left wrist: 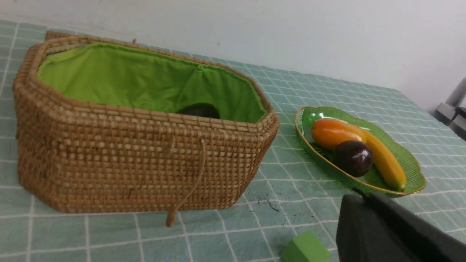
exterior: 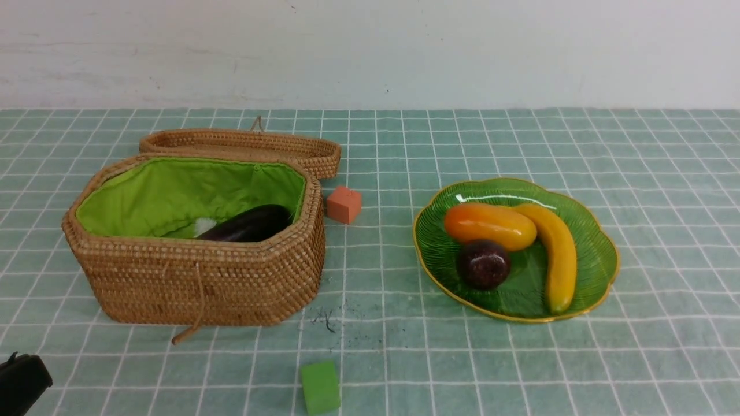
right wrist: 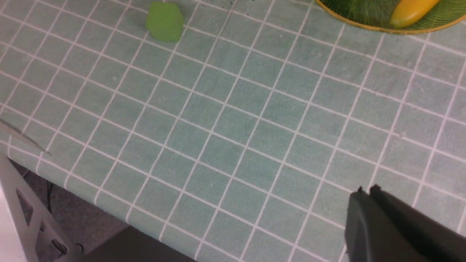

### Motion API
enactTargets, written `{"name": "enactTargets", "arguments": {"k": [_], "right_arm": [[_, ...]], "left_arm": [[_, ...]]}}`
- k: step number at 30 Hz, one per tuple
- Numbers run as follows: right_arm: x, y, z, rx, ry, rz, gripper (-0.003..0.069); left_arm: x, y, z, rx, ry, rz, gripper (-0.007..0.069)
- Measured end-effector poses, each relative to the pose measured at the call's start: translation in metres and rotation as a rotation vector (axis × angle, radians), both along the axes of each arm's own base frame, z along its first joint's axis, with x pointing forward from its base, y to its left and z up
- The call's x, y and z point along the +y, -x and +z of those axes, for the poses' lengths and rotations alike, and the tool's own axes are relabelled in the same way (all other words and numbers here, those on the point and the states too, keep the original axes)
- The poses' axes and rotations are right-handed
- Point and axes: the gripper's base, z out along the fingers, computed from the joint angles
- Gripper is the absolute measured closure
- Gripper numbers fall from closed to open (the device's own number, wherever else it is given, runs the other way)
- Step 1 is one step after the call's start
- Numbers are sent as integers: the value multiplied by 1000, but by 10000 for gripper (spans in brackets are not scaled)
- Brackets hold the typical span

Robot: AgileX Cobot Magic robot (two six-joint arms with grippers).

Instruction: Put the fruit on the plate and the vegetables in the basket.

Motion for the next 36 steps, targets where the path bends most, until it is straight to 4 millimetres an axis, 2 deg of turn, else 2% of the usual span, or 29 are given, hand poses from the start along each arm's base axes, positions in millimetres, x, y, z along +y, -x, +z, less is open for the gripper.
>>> {"name": "enactTargets", "arguments": {"k": [2, 6, 10, 13, 15, 16, 18, 19, 20, 21, 22, 28, 36], "right_arm": [[0, 0, 0, 2, 1, -1, 666], [-13, 0, 2, -36, -25, -110, 662], [-32, -1, -9, -265, -65, -252, 662], [-41, 3, -47, -491, -99, -333, 661], [-47, 4, -80, -642, -114, -395, 661], [-49, 5, -96, -676, -116, -424, 661], [-53, 8, -141, -719, -105, -480, 661], [-54, 8, -140, -728, -104, -485, 661], [-56, 10, -170, -736, -95, -515, 659], [-56, 10, -173, -736, -94, -517, 659], [-57, 12, -191, -718, -84, -530, 659], [-57, 16, -204, -627, -41, -524, 659], [-56, 17, -205, -597, -61, -535, 654]], "left_arm": [[1, 0, -1, 12, -8, 12, 638], [4, -1, -5, 50, -28, 48, 635], [7, -1, -8, 78, -45, 76, 634], [7, -1, -9, 86, -47, 81, 633], [8, -2, -9, 93, -51, 88, 631], [8, -2, -10, 96, -53, 91, 631], [9, -2, -11, 103, -58, 99, 629], [9, -2, -11, 104, -58, 100, 629], [9, -2, -11, 108, -59, 102, 627], [9, -2, -11, 109, -59, 102, 627], [10, -2, -11, 112, -61, 106, 627], [10, -2, -12, 115, -62, 108, 622], [10, -2, -12, 116, -62, 109, 613]]}}
